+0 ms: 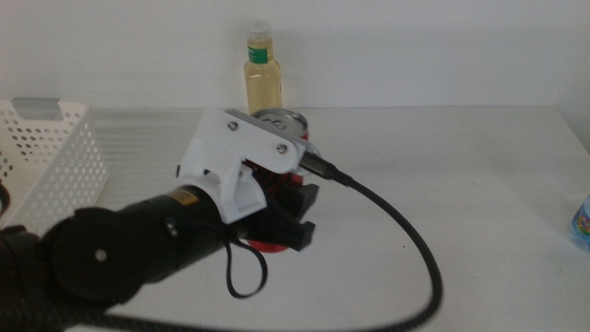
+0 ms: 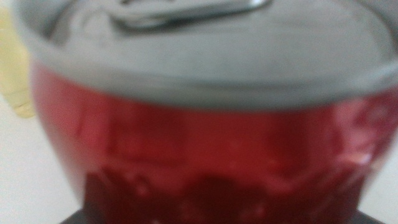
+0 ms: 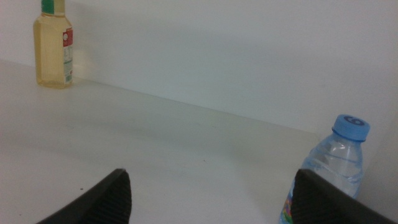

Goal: Use arms to grab the bottles and put them into the dustbin to the left of the table.

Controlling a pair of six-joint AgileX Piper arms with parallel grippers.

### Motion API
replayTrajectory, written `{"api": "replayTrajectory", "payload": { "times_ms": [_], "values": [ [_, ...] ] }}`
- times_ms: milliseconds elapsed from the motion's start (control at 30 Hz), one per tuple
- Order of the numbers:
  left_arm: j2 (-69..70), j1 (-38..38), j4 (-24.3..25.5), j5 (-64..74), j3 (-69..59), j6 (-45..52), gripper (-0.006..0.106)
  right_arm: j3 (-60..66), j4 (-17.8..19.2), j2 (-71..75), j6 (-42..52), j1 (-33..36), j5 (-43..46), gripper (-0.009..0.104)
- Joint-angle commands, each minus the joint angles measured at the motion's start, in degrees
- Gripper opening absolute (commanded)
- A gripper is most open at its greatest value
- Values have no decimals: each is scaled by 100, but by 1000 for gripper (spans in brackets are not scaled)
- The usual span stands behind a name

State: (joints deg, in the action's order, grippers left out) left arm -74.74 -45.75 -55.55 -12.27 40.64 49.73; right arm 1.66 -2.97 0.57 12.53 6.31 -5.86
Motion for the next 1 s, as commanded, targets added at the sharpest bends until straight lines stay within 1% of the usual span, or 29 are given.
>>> {"api": "replayTrajectory", "payload": {
  "times_ms": [0, 67, 133, 233, 333, 433, 600, 700, 867, 967],
  "values": [
    [235, 199, 96, -202, 279, -31, -5, -45, 73, 154, 30, -41, 432, 67],
    [235, 426, 555, 201, 345, -425, -5, -45, 73, 154, 30, -41, 432, 67],
    [235, 723, 1245, 808, 483, -1134, -5, -45, 73, 154, 30, -41, 432, 67],
    [235, 1242, 2025, 1680, 773, -2173, -5, -45, 73, 154, 30, -41, 432, 67],
    [235, 1739, 2578, 2576, 1140, -2954, -5, -45, 73, 154, 30, -41, 432, 67],
    [235, 2232, 3018, 3604, 1493, -3303, -5, -45, 73, 154, 30, -41, 432, 67],
    [235, 3053, 3587, 5126, 1942, -3472, -5, -45, 73, 154, 30, -41, 432, 67],
    [235, 3397, 3646, 5603, 1989, -3537, -5, -45, 73, 154, 30, -41, 432, 67],
    [235, 3594, 3706, 6044, 1989, -3688, -5, -45, 73, 154, 30, -41, 432, 67],
    [229, 3600, 3861, 6020, 2025, -3733, -5, -45, 73, 154, 30, -41, 432, 67]
  ]
}}
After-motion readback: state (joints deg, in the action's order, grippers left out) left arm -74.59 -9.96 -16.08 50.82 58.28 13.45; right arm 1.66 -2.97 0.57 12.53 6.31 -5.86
